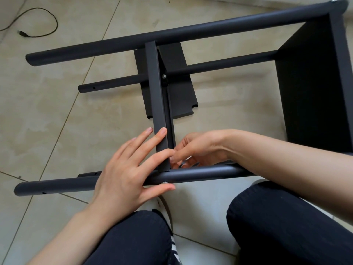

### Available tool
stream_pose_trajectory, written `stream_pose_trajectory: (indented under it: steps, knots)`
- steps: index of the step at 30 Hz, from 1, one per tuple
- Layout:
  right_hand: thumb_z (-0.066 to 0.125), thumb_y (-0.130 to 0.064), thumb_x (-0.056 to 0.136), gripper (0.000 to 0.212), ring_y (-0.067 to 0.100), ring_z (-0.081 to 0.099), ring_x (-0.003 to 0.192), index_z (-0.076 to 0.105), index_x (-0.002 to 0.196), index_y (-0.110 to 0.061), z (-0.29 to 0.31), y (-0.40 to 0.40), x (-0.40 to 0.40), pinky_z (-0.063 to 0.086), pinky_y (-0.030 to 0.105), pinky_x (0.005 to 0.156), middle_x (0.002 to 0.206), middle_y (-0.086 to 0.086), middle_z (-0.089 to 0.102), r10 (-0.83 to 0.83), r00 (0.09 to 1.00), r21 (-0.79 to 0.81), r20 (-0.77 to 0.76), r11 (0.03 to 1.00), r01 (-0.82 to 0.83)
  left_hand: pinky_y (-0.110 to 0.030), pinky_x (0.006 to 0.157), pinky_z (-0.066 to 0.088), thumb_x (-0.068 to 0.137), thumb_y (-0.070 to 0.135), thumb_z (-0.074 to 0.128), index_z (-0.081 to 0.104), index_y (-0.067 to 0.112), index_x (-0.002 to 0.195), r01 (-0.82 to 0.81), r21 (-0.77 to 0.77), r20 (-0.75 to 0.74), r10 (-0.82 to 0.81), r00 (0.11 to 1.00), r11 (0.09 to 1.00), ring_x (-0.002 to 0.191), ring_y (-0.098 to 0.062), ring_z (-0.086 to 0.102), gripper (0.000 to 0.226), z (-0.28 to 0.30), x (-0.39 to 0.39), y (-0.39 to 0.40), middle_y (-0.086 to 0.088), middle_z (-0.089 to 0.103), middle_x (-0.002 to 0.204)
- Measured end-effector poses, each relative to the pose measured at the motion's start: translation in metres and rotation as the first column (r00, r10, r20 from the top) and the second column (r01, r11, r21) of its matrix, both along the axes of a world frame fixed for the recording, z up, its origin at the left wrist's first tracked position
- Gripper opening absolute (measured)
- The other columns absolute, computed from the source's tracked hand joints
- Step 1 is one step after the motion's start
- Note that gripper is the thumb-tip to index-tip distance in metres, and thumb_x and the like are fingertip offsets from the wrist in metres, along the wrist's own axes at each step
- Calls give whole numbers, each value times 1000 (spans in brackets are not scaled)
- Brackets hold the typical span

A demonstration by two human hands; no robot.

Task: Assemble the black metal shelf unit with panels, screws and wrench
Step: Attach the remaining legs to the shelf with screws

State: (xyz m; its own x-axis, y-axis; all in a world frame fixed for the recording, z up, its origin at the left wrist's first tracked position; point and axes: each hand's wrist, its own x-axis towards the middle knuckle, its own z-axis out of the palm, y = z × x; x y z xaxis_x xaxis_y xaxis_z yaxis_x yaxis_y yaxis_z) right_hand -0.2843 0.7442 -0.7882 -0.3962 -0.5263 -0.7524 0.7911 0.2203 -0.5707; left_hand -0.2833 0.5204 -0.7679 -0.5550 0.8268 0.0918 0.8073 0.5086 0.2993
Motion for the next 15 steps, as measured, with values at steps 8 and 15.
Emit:
stream_pose_trajectory:
  steps: [8, 15]
  knots:
    - [64, -16, 91, 23, 10, 50, 63, 67, 68, -16, -2, -2, 0, 42, 21, 61, 71, 0, 59, 7, 1000, 0, -27, 1000, -7, -52, 105, 46, 90, 63, 57, 57, 22, 134, -3, 4, -2, 3, 1000, 1000, 146, -31, 38, 59, -1, 0, 0, -7, 39, 159]
    - [56, -11, 93, 7, 11, 48, 68, 61, 98, -13, 1, -4, -1, 41, 28, 72, 84, 5, 54, 10, 1000, -26, -18, 1000, -11, -50, 106, 45, 90, 63, 57, 51, 26, 136, -4, 6, -3, 4, 1000, 1000, 147, -30, 38, 59, -1, 0, 0, -6, 37, 160]
